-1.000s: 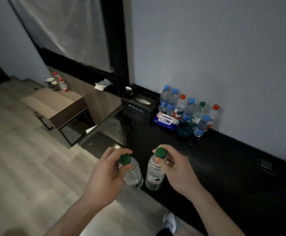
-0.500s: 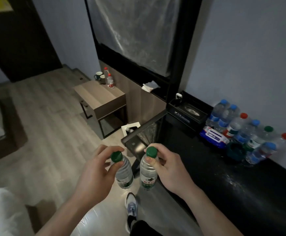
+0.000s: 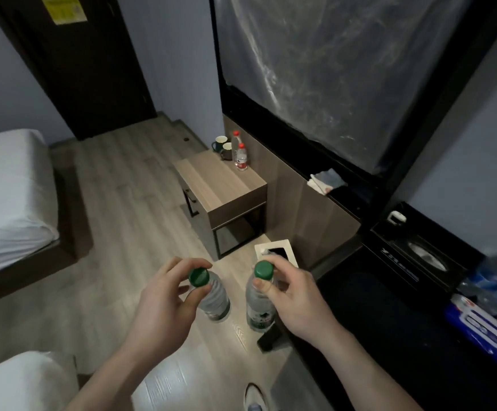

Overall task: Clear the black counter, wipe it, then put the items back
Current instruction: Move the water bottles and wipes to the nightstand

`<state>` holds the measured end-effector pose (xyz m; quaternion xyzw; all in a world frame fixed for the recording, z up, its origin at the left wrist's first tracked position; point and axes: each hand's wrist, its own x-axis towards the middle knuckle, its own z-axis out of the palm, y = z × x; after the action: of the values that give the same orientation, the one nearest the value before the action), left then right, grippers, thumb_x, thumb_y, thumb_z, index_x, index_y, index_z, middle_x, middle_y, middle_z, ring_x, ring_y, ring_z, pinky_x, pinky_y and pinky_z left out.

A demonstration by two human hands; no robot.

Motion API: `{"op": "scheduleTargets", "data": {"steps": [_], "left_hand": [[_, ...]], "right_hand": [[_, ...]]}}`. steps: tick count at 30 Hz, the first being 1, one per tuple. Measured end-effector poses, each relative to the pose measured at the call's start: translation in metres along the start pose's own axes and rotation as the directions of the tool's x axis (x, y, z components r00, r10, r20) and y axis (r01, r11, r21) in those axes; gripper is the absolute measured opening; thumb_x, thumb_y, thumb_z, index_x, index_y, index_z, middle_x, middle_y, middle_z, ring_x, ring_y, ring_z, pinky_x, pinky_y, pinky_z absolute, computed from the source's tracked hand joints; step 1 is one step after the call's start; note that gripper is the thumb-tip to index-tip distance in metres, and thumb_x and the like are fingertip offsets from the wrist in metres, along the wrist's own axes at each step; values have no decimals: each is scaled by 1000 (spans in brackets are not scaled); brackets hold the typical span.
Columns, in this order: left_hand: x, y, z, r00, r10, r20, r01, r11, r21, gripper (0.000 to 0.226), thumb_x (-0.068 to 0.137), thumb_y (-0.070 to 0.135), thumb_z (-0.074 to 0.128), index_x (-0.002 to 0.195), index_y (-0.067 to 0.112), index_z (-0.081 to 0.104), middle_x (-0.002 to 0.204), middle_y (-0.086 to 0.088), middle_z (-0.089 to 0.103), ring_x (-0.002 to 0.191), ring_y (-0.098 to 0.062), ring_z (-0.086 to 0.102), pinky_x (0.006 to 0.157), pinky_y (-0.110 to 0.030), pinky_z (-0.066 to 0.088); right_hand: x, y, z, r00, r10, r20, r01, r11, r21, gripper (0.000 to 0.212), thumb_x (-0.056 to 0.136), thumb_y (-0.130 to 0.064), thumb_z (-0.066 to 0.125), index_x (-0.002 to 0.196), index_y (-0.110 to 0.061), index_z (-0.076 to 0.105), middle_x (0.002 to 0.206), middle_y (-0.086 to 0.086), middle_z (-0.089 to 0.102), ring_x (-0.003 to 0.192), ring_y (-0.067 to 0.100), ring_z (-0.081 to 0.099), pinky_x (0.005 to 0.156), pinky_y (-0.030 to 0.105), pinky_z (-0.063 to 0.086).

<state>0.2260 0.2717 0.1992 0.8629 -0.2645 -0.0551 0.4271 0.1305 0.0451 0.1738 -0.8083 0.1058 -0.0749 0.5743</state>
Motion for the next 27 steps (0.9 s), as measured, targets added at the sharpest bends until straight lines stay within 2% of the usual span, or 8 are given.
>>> {"op": "scheduleTargets", "data": {"steps": [3, 9, 13, 16, 20, 24, 27], "left_hand": [[35, -18, -17, 999, -25, -44, 25, 1000, -10, 32, 93, 17, 74, 114, 40, 67, 109, 19, 58, 106, -8, 64, 91, -31, 60], [112, -67, -49, 996, -54, -75, 50, 998, -47, 30, 92, 22, 75, 113, 42, 67, 108, 17, 59, 103, -7, 66, 86, -33, 60], [167, -109, -72, 998, -23, -59, 20, 999, -48, 32, 91, 19, 77, 111, 41, 68, 105, 17, 59, 101, -8, 65, 83, -31, 59], [212, -144, -96, 999, 2, -49, -5, 998, -70, 33, 91, 18, 77, 110, 42, 68, 104, 16, 58, 101, -9, 65, 83, -31, 60], [268, -186, -128, 999, 34, -5, -34, 998, -51, 32, 90, 19, 77, 110, 43, 67, 106, 17, 57, 102, -8, 64, 86, -31, 58], [326, -224, -148, 997, 52, 51, -53, 999, 4, 34, 89, 21, 78, 111, 43, 66, 107, 18, 56, 102, -8, 63, 87, -38, 58], [362, -242, -155, 993, 63, 102, -63, 998, -4, 33, 89, 22, 78, 111, 44, 66, 106, 19, 56, 101, -6, 63, 86, -36, 58]], "right_hand": [[51, -7, 10, 1000, -3, 30, 5, 997, -78, 19, 99, -40, 68, 117, -39, 64, 109, -21, 68, 111, 1, 63, 94, 37, 58], [145, -11, 36, 997, -2, 75, 11, 992, -122, 30, 97, -53, 63, 124, -40, 60, 115, -17, 68, 116, 4, 62, 94, 40, 59], [204, -11, 65, 998, 15, 60, -6, 989, -149, 24, 99, -47, 64, 122, -42, 61, 114, -20, 67, 116, 1, 60, 94, 34, 59], [250, -10, 94, 1000, 13, -22, -17, 980, -199, 23, 98, -44, 66, 120, -44, 62, 115, -22, 65, 115, -1, 59, 94, 28, 54], [308, -15, 127, 991, 12, -135, -42, 974, -222, 23, 96, -39, 69, 118, -38, 63, 114, -22, 57, 114, 0, 56, 88, 19, 48], [354, -18, 147, 980, 41, -194, -81, 976, -203, 22, 96, -31, 72, 117, -36, 65, 114, -19, 55, 114, 3, 58, 91, 19, 50], [385, -19, 154, 972, 34, -232, -82, 976, -201, 22, 95, -33, 72, 116, -37, 65, 112, -18, 56, 111, 4, 59, 93, 24, 52]]}}
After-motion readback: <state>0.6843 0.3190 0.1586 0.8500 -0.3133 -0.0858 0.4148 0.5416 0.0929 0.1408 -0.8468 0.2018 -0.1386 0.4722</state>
